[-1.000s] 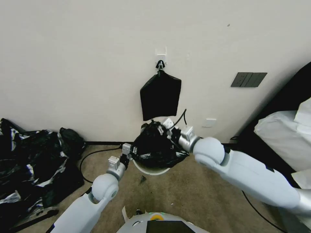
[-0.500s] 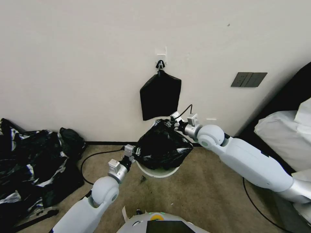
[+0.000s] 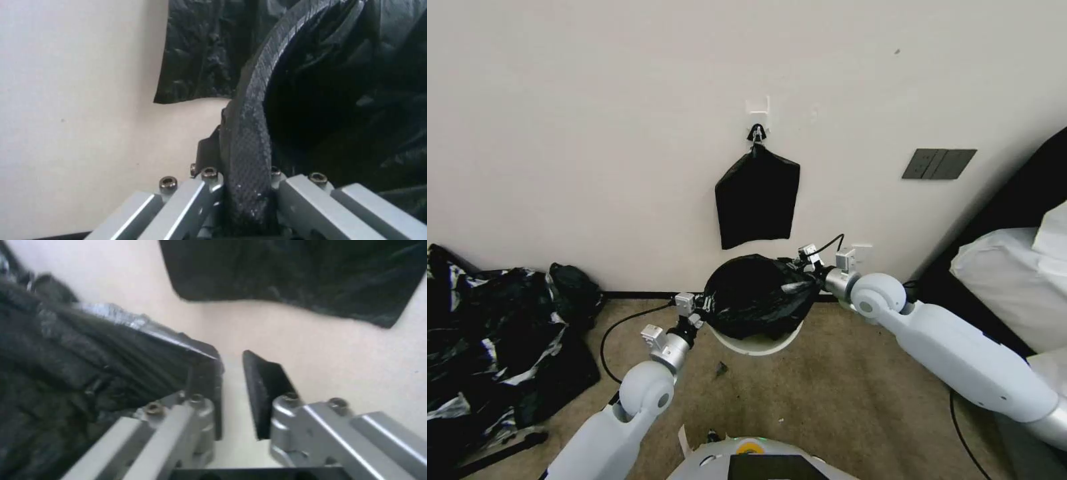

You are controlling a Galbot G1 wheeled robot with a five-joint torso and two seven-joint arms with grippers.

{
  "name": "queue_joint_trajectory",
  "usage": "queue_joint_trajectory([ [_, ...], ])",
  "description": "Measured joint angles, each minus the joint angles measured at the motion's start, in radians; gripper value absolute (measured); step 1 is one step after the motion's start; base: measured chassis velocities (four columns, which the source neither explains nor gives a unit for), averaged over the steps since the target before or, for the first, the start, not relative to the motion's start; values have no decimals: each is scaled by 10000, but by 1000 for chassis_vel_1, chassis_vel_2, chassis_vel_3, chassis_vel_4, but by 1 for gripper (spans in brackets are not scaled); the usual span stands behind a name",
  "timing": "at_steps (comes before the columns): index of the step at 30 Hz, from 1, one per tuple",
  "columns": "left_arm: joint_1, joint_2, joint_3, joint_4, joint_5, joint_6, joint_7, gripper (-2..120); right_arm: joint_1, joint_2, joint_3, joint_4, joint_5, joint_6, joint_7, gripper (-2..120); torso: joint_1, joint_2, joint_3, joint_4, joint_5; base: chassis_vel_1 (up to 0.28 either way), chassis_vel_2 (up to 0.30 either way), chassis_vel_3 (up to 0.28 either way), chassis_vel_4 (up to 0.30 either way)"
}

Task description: Place a trash bag onto the trash bin.

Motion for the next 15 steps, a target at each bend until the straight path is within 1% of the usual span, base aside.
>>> queue_joint_trajectory([
  [1, 8, -29, -12, 12, -104, -2, 9, 1, -18, 0, 78, 43, 181, 29, 152, 22, 0, 0, 0, 1, -1, 0, 0, 0, 0],
  [2, 8, -29, -12, 12, -104, -2, 9, 1, -18, 0, 78, 43, 181, 29, 152, 22, 0, 0, 0, 1, -1, 0, 0, 0, 0],
  [3, 18, -87, -30, 19, -354, -2, 9, 1, -53, -69, 221, 100, 420, 94, 261, 28, 0, 0, 0, 4, -2, 0, 0, 0, 0],
  [5, 15, -177, -74, 67, -695, 24, 27, 1, -280, -326, 601, 277, 993, 261, 285, 35, 0, 0, 0, -2, -3, 0, 0, 0, 0],
  [6, 15, -177, -74, 67, -695, 24, 27, 1, -280, -326, 601, 277, 993, 261, 285, 35, 0, 0, 0, -2, -3, 0, 0, 0, 0],
  [7, -5, -219, -105, 145, -858, 48, 71, 1, -503, -459, 931, 381, 1466, 305, 292, 42, 0, 0, 0, -3, -2, 0, 0, 0, 0],
  [9, -49, -252, -139, 257, -1027, 75, 101, 1, -764, -569, 1258, 325, 1709, 512, 192, 52, 0, 0, 0, -1, -1, 0, 0, 0, 0],
  [10, -78, -264, -154, 331, -1038, 75, 146, 1, -849, -602, 1342, 282, 1797, 652, 151, 57, 0, 0, 0, -2, 0, 0, 0, 0, 0],
  [11, -78, -264, -154, 331, -1038, 75, 146, 1, -849, -602, 1342, 282, 1797, 652, 151, 57, 0, 0, 0, -2, 0, 0, 0, 0, 0],
  [13, -110, -270, -166, 455, -930, 75, 291, 1, -944, -630, 1430, 191, 1989, 1048, 3, 64, 0, 0, -1, -3, 0, 0, 0, 0, 0],
  [14, -113, -246, -167, 532, -689, 74, 451, 1, -959, -622, 1518, 130, 2103, 1163, -91, 70, 0, 0, -1, -1, -3, 0, 0, 0, 0],
  [15, -113, -246, -167, 532, -689, 74, 451, 1, -959, -622, 1518, 130, 2103, 1163, -91, 70, 0, 0, -1, -1, -3, 0, 0, 0, 0],
])
